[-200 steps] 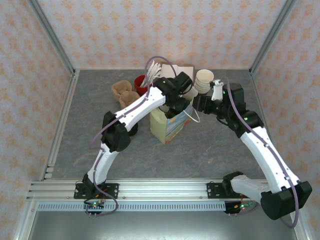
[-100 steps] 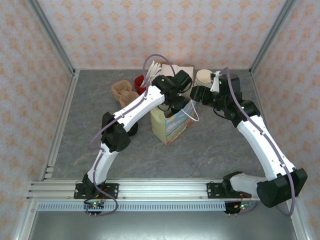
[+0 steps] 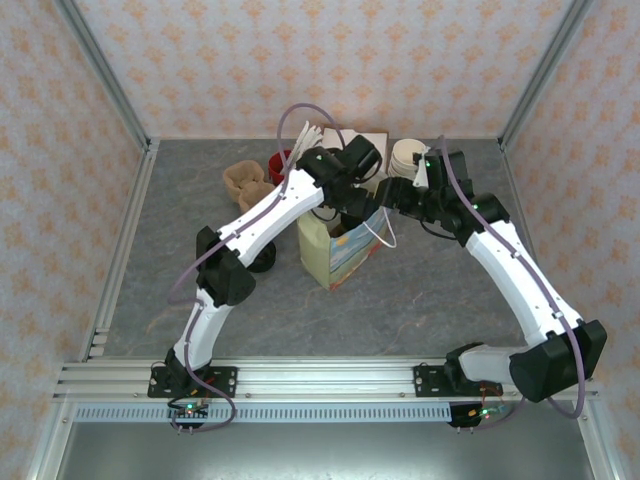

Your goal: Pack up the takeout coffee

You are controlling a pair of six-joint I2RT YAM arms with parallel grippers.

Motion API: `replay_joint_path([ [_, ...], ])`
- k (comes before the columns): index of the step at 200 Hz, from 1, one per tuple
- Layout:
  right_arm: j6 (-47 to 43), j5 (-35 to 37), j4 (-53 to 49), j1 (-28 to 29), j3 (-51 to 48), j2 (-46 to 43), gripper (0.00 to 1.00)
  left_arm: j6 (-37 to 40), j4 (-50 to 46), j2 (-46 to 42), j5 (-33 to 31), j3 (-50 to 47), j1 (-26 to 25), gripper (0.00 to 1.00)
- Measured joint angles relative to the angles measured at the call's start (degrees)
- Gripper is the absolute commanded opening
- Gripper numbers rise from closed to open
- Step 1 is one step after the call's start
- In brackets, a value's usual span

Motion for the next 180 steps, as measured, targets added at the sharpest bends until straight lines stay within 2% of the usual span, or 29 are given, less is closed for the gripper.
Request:
replay_joint_path([
  [71, 0.0, 0.81, -2.14, 0.0, 0.0, 0.13, 0.58, -0.52, -2.45, -4.15, 2.49, 1.57, 0.0, 0.9],
  [138, -0.2, 0.57, -2.14, 0.07, 0.48, 2.54, 0.57, -1.33, -1.31, -21.53, 3.96, -4.04, 0.11, 0.9],
  [149, -0.46, 0.33, -2.21, 0.07, 0.96, 2.99, 0.55, -1.42, -0.63, -23.82, 3.21, -4.24, 0.33, 0.9],
  [180, -2.1, -0.42, -2.25, 0.28, 2.05, 4.22, 0.39, -1.81, 1.31, -28.87, -0.52, -5.6, 2.27, 0.9],
])
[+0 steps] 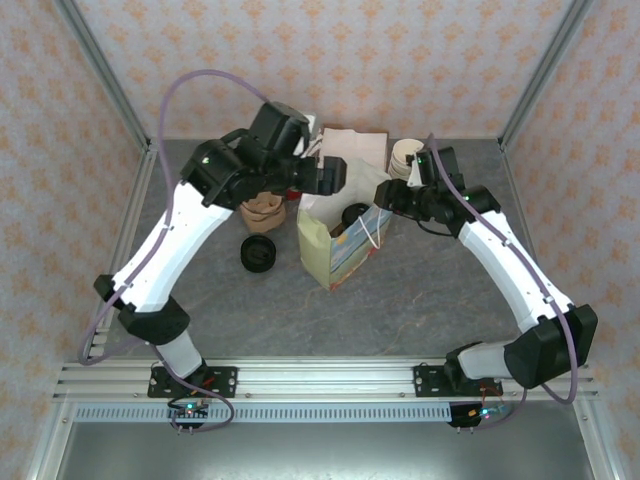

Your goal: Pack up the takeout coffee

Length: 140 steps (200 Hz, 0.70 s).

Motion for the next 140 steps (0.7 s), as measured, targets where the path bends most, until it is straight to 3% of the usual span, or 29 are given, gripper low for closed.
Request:
replay_joint_path([
  [40, -3.32, -1.84, -0.39, 0.0, 0.09, -0.09, 0.16, -1.11, 1.64, -4.57, -4.76, -4.79, 5.4, 0.9],
  [63, -5.9, -3.17, -1.27, 0.0, 0.09, -0.72, 0.08, -1.29, 2.21, -6.69, -5.99, -8.61, 8.02, 0.9],
  [140, -14.58, -11.8, -9.53, 0.0, 1.77, -3.8, 0.03, -1.66, 3.34, -7.41, -5.25, -12.39, 10.49, 0.9],
])
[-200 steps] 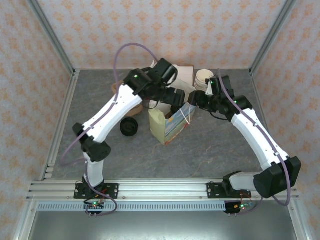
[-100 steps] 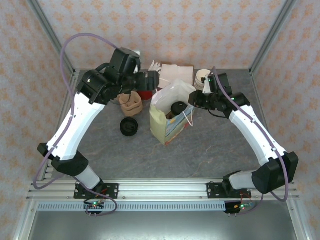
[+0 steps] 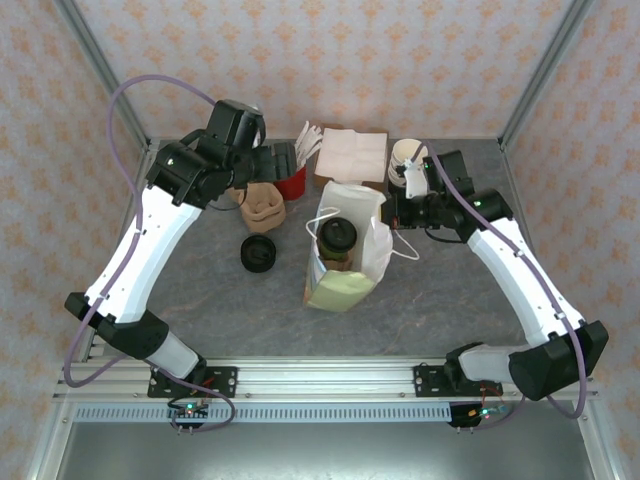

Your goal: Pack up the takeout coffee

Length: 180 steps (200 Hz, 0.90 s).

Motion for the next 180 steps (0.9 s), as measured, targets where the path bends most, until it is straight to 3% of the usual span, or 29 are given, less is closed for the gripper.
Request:
replay_joint_path([
  [95, -2.71, -1.66, -3.98, 0.0, 2.78, 0.74, 0.08, -1.62, 2.38, 4.7, 4.07, 0.02, 0.04, 0.9],
  [180, 2.08, -0.94, -1.46, -0.02, 4.22, 4.63, 0.33, -4.17, 1.88, 17.99, -0.72, 8.17, 3.72, 0.86],
])
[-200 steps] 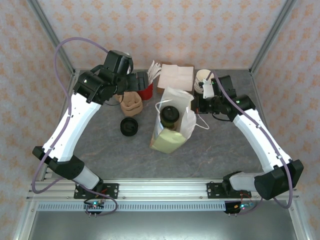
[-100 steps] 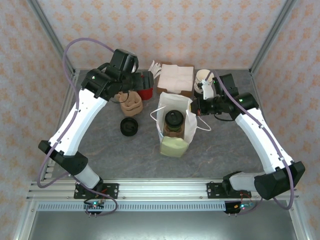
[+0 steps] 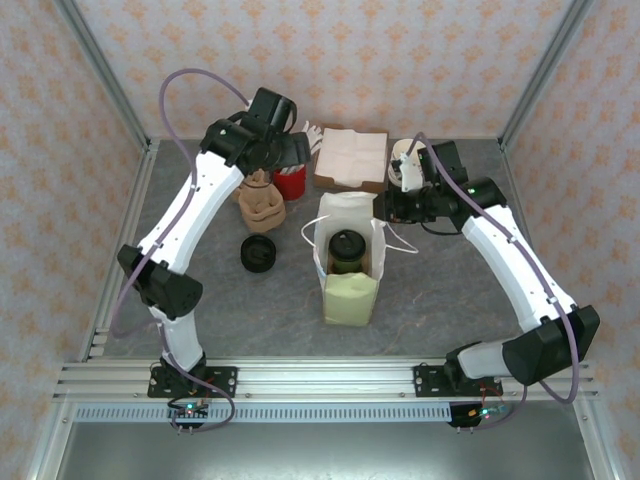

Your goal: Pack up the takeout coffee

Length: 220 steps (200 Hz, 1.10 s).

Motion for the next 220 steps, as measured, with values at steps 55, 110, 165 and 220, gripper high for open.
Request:
replay_joint_path([
  [55, 1.77, 1.6, 0.92, -1.66, 1.79, 0.0, 0.43, 7.23, -0.22, 5.33, -1.2, 3.74, 1.53, 0.84],
  [110, 1.92, 6.08, 1.01, -4.39, 12.9, 3.61, 0.48, 12.44, 0.31, 5.86, -0.13, 2.51, 4.2, 0.81],
  [165, 1.7, 7.82, 0.5, -4.39, 19.71, 10.56, 0.5, 14.8, 0.15, 9.44, 2.05, 3.19, 5.16, 0.7],
  [220, 0.55, 8.66, 0.0, -4.39, 22.58, 12.98, 0.5, 15.96, -1.03, 14.84, 3.85, 4.9, 5.16, 0.57],
])
